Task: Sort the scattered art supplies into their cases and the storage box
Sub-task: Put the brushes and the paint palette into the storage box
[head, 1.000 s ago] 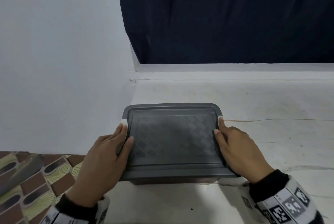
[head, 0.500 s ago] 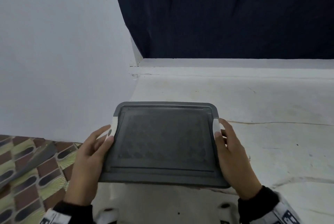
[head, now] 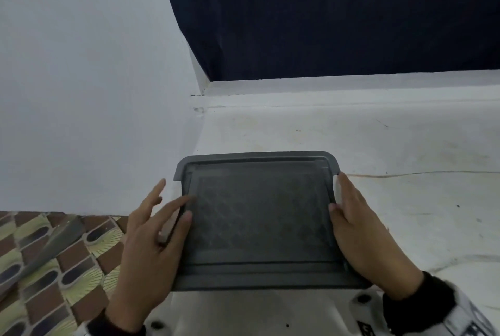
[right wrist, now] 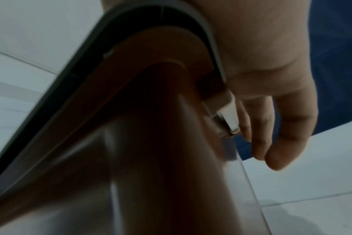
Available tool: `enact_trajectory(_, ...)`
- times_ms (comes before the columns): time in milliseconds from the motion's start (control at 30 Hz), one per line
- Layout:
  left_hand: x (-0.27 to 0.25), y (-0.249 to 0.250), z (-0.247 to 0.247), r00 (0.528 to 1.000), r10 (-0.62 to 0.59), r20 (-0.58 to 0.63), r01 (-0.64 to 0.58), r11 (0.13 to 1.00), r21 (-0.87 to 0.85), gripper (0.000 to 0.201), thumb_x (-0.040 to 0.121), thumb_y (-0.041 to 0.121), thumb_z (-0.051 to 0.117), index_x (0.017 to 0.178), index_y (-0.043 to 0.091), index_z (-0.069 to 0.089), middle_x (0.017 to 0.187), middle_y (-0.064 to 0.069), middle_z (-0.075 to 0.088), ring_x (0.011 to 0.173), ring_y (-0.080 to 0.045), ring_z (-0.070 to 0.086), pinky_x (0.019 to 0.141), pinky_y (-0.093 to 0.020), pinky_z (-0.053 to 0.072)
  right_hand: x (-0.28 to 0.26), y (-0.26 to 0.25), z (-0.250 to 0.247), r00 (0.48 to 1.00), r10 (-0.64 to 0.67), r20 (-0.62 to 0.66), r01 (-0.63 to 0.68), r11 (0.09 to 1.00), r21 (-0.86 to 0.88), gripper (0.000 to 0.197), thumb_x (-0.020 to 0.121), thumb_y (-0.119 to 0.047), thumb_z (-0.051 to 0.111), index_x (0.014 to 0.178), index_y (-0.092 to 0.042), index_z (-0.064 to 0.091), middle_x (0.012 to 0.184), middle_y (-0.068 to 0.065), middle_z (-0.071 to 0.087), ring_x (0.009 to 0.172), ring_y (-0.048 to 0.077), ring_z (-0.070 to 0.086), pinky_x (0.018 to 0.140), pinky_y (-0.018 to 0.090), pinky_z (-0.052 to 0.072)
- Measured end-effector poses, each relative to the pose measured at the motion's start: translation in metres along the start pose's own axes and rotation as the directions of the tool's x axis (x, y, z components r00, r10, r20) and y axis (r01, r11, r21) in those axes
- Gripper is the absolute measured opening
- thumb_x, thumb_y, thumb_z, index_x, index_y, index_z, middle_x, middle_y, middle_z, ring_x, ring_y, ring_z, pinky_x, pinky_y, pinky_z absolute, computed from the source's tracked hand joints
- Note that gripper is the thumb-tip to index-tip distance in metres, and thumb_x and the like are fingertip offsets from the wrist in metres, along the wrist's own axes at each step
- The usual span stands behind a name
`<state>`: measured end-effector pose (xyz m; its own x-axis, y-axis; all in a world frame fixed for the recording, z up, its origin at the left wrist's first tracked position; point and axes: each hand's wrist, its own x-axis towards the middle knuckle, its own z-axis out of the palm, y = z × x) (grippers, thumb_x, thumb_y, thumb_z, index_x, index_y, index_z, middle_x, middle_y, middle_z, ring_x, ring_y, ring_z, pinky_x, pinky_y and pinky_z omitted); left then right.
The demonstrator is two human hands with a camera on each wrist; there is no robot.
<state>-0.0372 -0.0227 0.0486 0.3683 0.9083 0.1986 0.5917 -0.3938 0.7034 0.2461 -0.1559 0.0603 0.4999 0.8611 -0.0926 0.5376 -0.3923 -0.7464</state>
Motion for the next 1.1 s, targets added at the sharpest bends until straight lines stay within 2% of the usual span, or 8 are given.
enact_trajectory(100,0.003,0.001,-0.004,0.998,0.031,0.063,-0.033,0.999,0.024,0.031,0.091,0.068,0.041,0.119,0.061,0.053,0.149,0.032,0.031,0.139,-0.004,0.032,0.114,-0.047,0.032,-0.001,-0.006,0.003,1.000,0.023,-0.006,-0.023,0.998,-0.066,0.062,0.103,-0.033,0.036,0.155,-0.028,0.003,0.159,-0.005,0.021,0.141,0.018,0.032,0.099,0.029,0.030)
enact_trajectory(300,0.031,-0.003,0.000,0.997,0.051,0.053,-0.050,0.999,-0.019,0.040,0.089,0.068,0.036,0.122,0.053,0.053,0.145,0.027,0.037,0.137,-0.008,0.037,0.113,-0.058,0.034,0.013,-0.021,0.012,0.991,0.031,-0.127,-0.058,0.975,-0.214,0.064,0.097,-0.053,0.041,0.149,-0.025,0.015,0.142,0.005,0.043,0.118,0.028,0.053,0.079,0.033,0.039)
enact_trajectory(400,0.057,-0.004,0.006,0.997,0.075,0.029,-0.074,0.997,-0.035,0.038,0.090,0.066,0.039,0.123,0.050,0.050,0.145,0.024,0.042,0.135,-0.010,0.040,0.110,-0.058,0.035,0.035,-0.025,0.011,0.986,0.035,-0.163,-0.075,0.966,-0.247,0.066,0.096,-0.055,0.043,0.148,-0.023,0.017,0.139,0.008,0.047,0.116,0.031,0.054,0.084,0.040,0.047)
enact_trajectory(500,0.087,-0.005,0.013,0.996,0.082,0.028,-0.083,0.996,0.024,0.042,0.091,0.066,0.048,0.129,0.047,0.047,0.146,0.023,0.045,0.132,-0.013,0.041,0.108,-0.051,0.033,0.063,-0.026,0.010,0.978,0.046,-0.201,-0.102,0.956,-0.276,0.067,0.094,-0.057,0.045,0.147,-0.022,0.023,0.136,0.009,0.048,0.116,0.031,0.054,0.086,0.042,0.049)
enact_trajectory(700,0.143,-0.004,0.028,0.998,0.026,-0.050,-0.027,1.000,-0.006,0.045,0.088,0.051,0.064,0.130,0.046,0.048,0.112,0.019,0.052,0.122,-0.021,0.051,0.103,-0.056,0.040,0.120,-0.027,0.008,0.961,0.051,-0.272,-0.123,0.959,-0.254,0.063,0.092,-0.058,0.050,0.141,-0.022,0.032,0.125,0.008,0.053,0.110,0.030,0.054,0.084,0.039,0.048)
enact_trajectory(900,0.199,-0.008,0.049,0.997,0.015,-0.075,-0.019,0.998,-0.061,0.041,0.089,0.049,0.064,0.126,0.045,0.047,0.116,0.021,0.056,0.117,-0.022,0.054,0.102,-0.056,0.042,0.173,-0.029,0.000,0.952,0.065,-0.300,-0.128,0.973,-0.194,0.057,0.090,-0.058,0.053,0.133,-0.026,0.037,0.117,0.006,0.059,0.103,0.027,0.056,0.077,0.034,0.041)
enact_trajectory(1033,0.235,-0.010,0.061,0.997,0.023,-0.074,-0.026,0.998,-0.051,0.047,0.086,0.056,0.064,0.127,0.045,0.045,0.127,0.020,0.057,0.119,-0.022,0.054,0.102,-0.058,0.042,0.211,-0.030,-0.005,0.945,0.086,-0.316,-0.145,0.975,-0.167,0.061,0.088,-0.061,0.054,0.136,-0.029,0.035,0.114,0.007,0.062,0.100,0.028,0.057,0.080,0.036,0.046)
enact_trajectory(1100,0.253,-0.010,0.067,0.997,0.015,-0.078,-0.020,0.998,-0.061,0.047,0.085,0.057,0.065,0.127,0.046,0.044,0.124,0.022,0.055,0.120,-0.023,0.053,0.102,-0.059,0.043,0.232,-0.030,-0.008,0.939,0.097,-0.329,-0.155,0.976,-0.154,0.061,0.087,-0.062,0.055,0.136,-0.031,0.035,0.112,0.007,0.064,0.099,0.028,0.058,0.081,0.037,0.048)
